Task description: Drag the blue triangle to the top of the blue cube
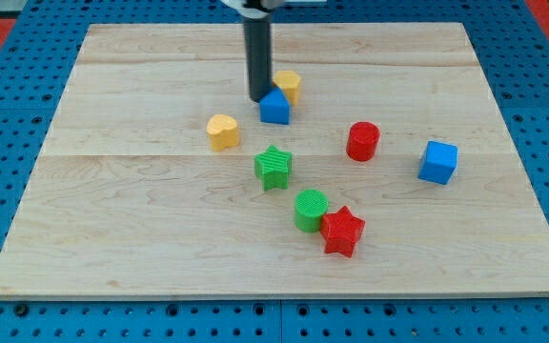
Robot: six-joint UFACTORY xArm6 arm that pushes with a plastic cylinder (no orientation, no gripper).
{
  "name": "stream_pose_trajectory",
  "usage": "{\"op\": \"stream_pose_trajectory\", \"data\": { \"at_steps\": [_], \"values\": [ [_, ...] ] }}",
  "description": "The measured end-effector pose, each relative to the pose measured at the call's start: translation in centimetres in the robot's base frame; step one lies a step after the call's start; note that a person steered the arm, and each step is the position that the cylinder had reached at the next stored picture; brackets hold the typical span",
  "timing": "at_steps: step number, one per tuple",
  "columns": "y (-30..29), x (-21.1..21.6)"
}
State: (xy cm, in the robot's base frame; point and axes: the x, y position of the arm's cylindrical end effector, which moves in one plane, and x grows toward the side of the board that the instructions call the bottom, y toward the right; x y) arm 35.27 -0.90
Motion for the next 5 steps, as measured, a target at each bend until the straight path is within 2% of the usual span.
{"op": "stream_pose_trajectory", "data": {
  "at_steps": [1, 2, 5],
  "values": [
    [-2.7, 1.4],
    [-1.7, 2.0],
    [9.0, 2.9]
  ]
}}
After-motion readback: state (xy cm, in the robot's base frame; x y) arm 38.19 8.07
